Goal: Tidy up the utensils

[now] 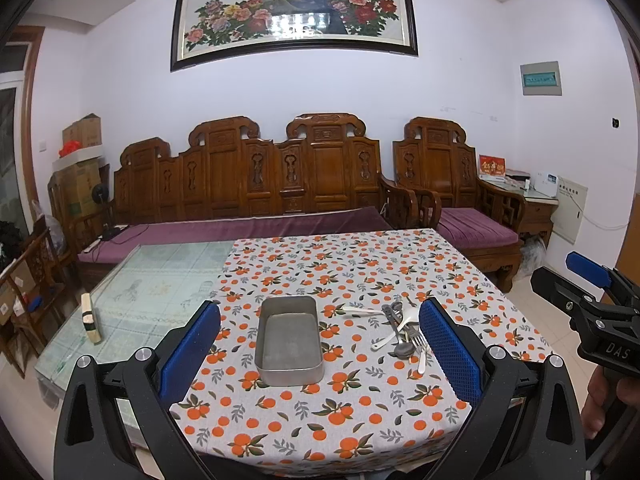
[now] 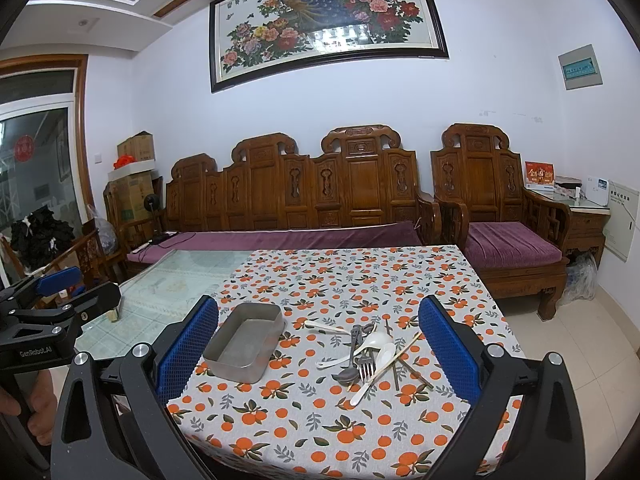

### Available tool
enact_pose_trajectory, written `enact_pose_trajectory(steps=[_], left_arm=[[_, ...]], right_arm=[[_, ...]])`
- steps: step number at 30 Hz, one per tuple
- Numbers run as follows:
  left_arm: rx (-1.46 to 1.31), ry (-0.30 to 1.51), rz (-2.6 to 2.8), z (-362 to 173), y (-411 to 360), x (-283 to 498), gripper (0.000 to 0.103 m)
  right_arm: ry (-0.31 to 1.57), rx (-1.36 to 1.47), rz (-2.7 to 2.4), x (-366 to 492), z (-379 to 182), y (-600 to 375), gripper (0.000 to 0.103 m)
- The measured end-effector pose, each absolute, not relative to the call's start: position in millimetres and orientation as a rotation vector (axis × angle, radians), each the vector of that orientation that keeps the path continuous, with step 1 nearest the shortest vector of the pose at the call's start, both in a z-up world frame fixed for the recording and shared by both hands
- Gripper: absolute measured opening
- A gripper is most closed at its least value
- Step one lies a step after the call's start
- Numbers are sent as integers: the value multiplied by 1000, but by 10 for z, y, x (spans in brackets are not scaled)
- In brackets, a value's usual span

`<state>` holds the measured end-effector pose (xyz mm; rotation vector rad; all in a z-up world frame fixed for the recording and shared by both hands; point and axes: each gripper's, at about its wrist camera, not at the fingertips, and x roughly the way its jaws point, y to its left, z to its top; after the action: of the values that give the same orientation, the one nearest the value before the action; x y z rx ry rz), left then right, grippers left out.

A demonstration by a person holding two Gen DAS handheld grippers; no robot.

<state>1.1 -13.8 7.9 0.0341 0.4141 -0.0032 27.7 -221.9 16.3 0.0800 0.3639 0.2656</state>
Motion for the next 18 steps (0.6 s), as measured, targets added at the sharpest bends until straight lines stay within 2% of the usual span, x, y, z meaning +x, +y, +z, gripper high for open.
enact_pose_trajectory(steps=[11, 18], left_arm=[[32, 440, -9, 128, -222, 32, 97], [38, 508, -53, -115, -137, 319, 97]], right_arm=[[378, 79, 257, 342, 157, -2206, 100], [413, 82, 244, 537, -32, -2360, 100]])
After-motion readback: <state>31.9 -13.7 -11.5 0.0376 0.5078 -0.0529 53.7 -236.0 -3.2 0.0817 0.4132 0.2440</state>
